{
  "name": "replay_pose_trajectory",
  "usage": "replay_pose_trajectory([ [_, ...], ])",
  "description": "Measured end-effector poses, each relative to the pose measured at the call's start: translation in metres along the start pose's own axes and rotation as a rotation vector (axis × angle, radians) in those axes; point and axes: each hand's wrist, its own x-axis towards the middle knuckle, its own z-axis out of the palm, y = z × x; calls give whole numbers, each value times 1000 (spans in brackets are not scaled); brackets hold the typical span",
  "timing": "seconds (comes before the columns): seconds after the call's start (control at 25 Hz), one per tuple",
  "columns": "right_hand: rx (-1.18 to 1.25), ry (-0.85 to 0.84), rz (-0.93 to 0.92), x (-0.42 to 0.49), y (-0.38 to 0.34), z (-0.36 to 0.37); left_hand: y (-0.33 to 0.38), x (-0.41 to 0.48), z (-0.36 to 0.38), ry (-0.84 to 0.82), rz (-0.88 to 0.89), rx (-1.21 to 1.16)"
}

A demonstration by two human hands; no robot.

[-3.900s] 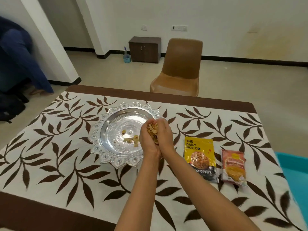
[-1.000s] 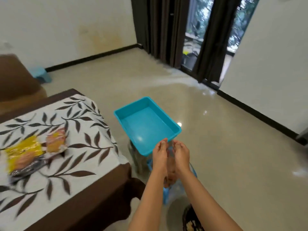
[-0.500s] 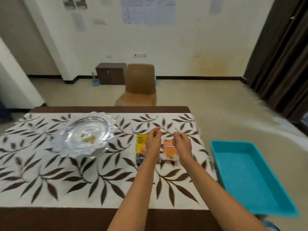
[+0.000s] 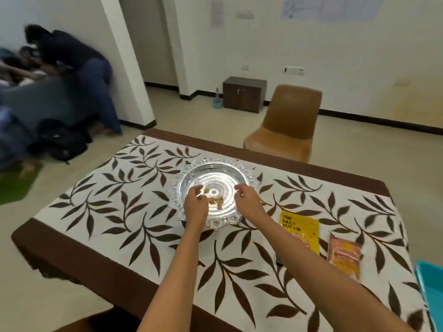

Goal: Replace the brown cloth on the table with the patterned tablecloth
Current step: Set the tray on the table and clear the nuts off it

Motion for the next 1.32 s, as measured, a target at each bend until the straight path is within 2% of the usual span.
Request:
replay_pose_trajectory([
  [0.12,-390,-200,-17,33,-2,25,-20,33,-10,-19,87,292],
  [0.2,-557,-315,14,48,1,35,-30,51,-11,-70,170,536],
  [0.32,-583,-381,29,63,8,53,-34,66,-4,-181,230,878],
  [0.4,-502,-368,-25,66,10,65,-38,69,3,-216,283,929],
  [0.48,-394,-367,-99,67,9,71,-45,72,7,-217,327,858],
  [0.56,-262,-286,-145,75,10,70,-49,74,3,-174,307,592],
  [0.64,-183,-148,-131,87,12,66,-53,73,-7,-23,314,323],
  [0.72,-278,-104,-126,100,17,69,-54,71,-17,129,334,244],
  [0.84,-376,-198,-197,101,8,87,-59,72,-24,154,302,195],
  [1.0,-134,-524,-280,78,-5,92,-58,72,-30,133,270,160],
  [1.08,-96,-456,-306,80,-5,77,-57,71,-34,133,253,144],
  [1.16,-232,-338,-281,92,0,56,-57,70,-37,117,239,139],
  [1.24,-479,-426,-166,97,4,41,-59,70,-36,107,240,132],
  [1.32,-626,-560,-132,86,-1,45,-60,70,-34,112,236,127],
])
